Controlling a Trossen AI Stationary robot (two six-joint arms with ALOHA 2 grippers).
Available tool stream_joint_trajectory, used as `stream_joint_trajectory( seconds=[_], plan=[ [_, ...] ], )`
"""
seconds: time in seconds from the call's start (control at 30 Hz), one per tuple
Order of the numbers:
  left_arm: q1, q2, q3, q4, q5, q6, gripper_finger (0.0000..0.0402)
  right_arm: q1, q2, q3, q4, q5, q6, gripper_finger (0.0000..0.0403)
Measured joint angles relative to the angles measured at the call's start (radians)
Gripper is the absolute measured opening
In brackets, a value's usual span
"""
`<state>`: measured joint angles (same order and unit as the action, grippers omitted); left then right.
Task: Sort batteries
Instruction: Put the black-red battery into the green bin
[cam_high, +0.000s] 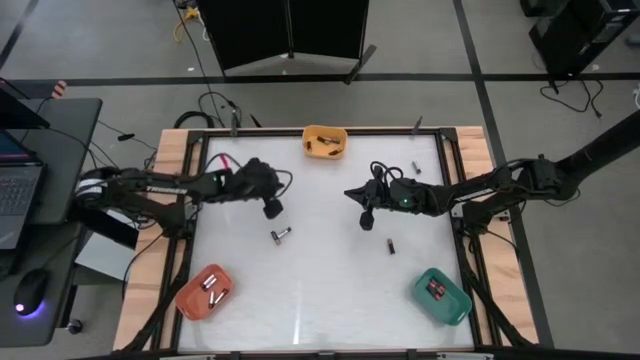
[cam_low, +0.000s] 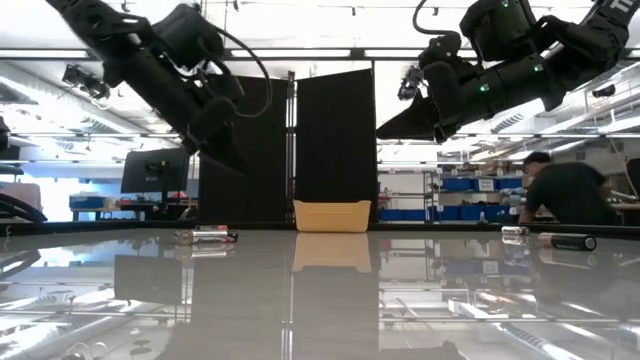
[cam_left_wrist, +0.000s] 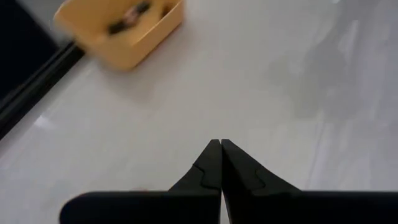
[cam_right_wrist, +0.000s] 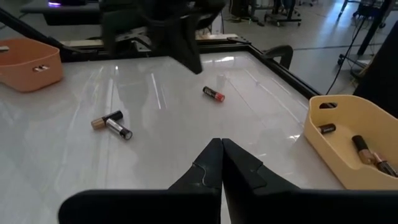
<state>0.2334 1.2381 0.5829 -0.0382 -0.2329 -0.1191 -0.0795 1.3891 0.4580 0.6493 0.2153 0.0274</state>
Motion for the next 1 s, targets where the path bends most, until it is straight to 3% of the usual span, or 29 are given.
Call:
stream_joint_trajectory(
  seconds=[0.2,0.43,0.63,1.0],
  plan=[
    [0.107,0.0,0.035,-0.176,0.036,-0.022,0.0019,-0.001,0.0,0.0,-0.022,0.0,-0.002,0.0014],
    [0.16,0.016,0.035,-0.236,0.074,-0.024,0.0095,-0.001,0.0,0.0,-0.03,0.0,-0.004,0.0015],
    [0.193,0.101,0.036,-0.233,0.071,-0.041,0.0148,-0.001,0.0,0.0,-0.056,0.0,-0.01,0.0014],
    [0.257,0.243,0.035,-0.16,0.045,-0.034,0.0158,-0.001,0.0,0.0,-0.081,0.0,-0.023,0.0013]
  ],
)
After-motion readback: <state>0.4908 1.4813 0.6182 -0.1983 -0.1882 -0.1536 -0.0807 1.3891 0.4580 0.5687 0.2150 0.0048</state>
